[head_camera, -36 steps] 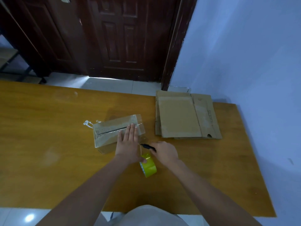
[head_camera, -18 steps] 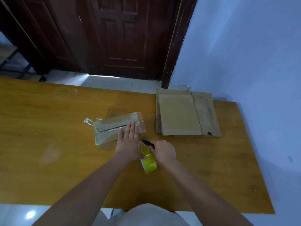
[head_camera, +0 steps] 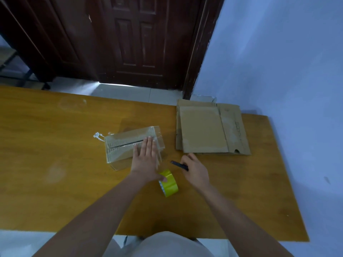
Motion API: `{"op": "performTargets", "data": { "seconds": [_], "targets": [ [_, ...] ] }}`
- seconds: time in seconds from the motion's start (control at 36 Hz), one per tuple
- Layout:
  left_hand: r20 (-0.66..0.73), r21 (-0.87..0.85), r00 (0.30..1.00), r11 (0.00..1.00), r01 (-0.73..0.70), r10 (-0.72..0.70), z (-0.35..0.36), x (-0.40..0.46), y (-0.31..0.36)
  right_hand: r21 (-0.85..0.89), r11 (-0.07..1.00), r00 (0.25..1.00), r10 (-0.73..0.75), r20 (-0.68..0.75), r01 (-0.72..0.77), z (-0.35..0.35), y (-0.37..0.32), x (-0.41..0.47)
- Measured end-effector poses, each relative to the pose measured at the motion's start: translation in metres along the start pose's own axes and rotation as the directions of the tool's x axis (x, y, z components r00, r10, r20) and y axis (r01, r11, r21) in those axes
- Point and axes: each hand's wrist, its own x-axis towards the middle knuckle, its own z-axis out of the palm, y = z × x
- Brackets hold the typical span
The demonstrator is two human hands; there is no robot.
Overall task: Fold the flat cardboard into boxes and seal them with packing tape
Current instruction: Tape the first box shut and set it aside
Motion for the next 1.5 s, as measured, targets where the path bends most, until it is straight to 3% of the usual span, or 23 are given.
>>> {"op": "performTargets", "data": {
  "seconds": [0.17, 0.28, 0.39, 0.53, 0.61, 0.81, 0.97, 1.06, 1.14, 1.28, 1.36, 1.5],
  "targets": [
    [0.002, 0.001, 1.0, 1.0, 0.002, -0.002, -0.001, -0.001, 0.0, -0.137, 0.974, 0.982, -0.187, -0.035, 0.18, 0.001, -0.02, 0.002],
    [-0.002, 0.009, 1.0, 1.0, 0.003, -0.003, -0.001, -0.002, 0.0, -0.269, 0.94, 0.965, -0.244, -0.092, 0.212, 0.001, -0.029, 0.012],
    [0.001, 0.015, 1.0, 1.0, 0.008, -0.008, -0.001, -0.002, 0.001, -0.32, 0.924, 0.969, -0.241, -0.061, 0.21, 0.006, -0.029, 0.016],
    [0.014, 0.017, 1.0, 1.0, -0.001, 0.001, -0.002, -0.002, 0.0, -0.305, 0.948, 0.993, -0.111, -0.038, 0.094, 0.008, -0.021, 0.02],
    [0.019, 0.008, 1.0, 1.0, 0.0, 0.0, -0.002, -0.002, 0.0, -0.316, 0.948, 0.999, 0.05, 0.011, -0.044, 0.009, 0.001, 0.017],
    [0.009, -0.018, 1.0, 1.0, 0.0, 0.001, -0.002, -0.002, 0.0, -0.312, 0.896, 0.93, 0.358, 0.083, -0.317, 0.013, 0.06, -0.011],
    [0.012, -0.019, 1.0, 1.0, 0.004, -0.004, -0.001, -0.002, 0.0, -0.22, 0.856, 0.855, 0.501, 0.135, -0.467, 0.02, 0.086, -0.022],
    [0.012, -0.024, 1.0, 1.0, 0.002, -0.002, -0.001, -0.002, 0.0, -0.131, 0.895, 0.897, 0.437, 0.064, -0.426, 0.025, 0.08, -0.021],
    [0.004, -0.028, 1.0, 1.0, 0.004, -0.004, -0.001, -0.001, 0.0, 0.144, 0.938, 0.949, 0.312, 0.041, -0.314, 0.032, 0.057, -0.013],
    [0.004, -0.008, 1.0, 1.0, 0.004, -0.004, 0.001, -0.001, 0.001, 0.495, 0.824, 0.961, 0.245, 0.128, -0.276, 0.043, -0.006, 0.013],
    [0.001, 0.008, 1.0, 1.0, 0.004, -0.004, 0.001, -0.001, 0.001, 0.535, 0.755, 0.924, 0.29, 0.248, -0.38, 0.053, -0.028, 0.028],
    [-0.011, 0.027, 1.0, 0.999, -0.024, 0.024, 0.0, -0.002, -0.002, 0.594, 0.698, 0.916, 0.331, 0.227, -0.4, 0.061, -0.037, 0.032]
  ]
}}
